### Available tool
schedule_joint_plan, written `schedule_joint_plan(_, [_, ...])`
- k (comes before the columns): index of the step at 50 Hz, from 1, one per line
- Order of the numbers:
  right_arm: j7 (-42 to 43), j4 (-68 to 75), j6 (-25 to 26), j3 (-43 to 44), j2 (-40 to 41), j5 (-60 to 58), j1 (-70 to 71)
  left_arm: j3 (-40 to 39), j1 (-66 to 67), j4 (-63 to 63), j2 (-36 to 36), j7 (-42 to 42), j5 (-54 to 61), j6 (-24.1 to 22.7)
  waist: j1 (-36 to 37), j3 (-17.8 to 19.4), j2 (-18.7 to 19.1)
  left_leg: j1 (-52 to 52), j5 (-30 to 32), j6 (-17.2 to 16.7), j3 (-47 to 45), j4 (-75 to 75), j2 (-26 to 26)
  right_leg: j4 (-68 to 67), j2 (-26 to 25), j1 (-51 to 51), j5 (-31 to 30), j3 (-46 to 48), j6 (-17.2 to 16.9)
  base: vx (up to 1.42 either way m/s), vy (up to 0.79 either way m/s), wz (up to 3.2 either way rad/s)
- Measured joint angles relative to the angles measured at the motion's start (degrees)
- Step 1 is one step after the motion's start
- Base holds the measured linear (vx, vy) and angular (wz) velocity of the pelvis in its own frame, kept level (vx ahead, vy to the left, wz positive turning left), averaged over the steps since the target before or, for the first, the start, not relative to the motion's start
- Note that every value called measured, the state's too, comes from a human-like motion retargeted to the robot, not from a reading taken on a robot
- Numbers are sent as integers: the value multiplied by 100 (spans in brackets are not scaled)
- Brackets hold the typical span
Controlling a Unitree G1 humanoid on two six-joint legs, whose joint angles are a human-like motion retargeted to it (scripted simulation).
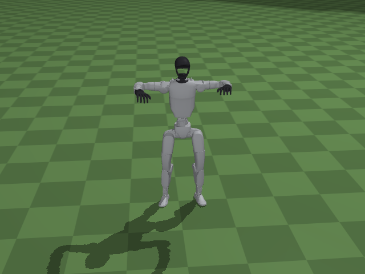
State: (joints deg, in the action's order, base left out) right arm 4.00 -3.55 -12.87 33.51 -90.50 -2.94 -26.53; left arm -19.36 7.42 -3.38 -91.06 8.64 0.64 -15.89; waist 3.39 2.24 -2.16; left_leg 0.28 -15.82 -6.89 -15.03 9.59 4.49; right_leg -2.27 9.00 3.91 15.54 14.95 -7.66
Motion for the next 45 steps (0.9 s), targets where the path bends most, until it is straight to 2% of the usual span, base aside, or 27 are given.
schedule_joint_plan(17, [26,-384,-68,489,81,115,-485,-202,336,-387,88,-167,341,-76,1,-82,8,102,-68,-26,-62,26,10,5,1,88,32,-35,15,0,0,0])
schedule_joint_plan(30, [-9,-368,-30,263,106,289,-218,-91,114,-630,70,-196,558,-68,12,-105,-31,144,-82,44,-131,-5,26,-6,-21,58,25,-130,6,0,0,0])
schedule_joint_plan(45, [6,-338,-36,-239,116,229,264,435,-429,-607,-92,-205,375,-49,33,-111,-20,108,-61,25,-200,-21,36,-8,-27,-26,9,-196,-8,0,0,0])
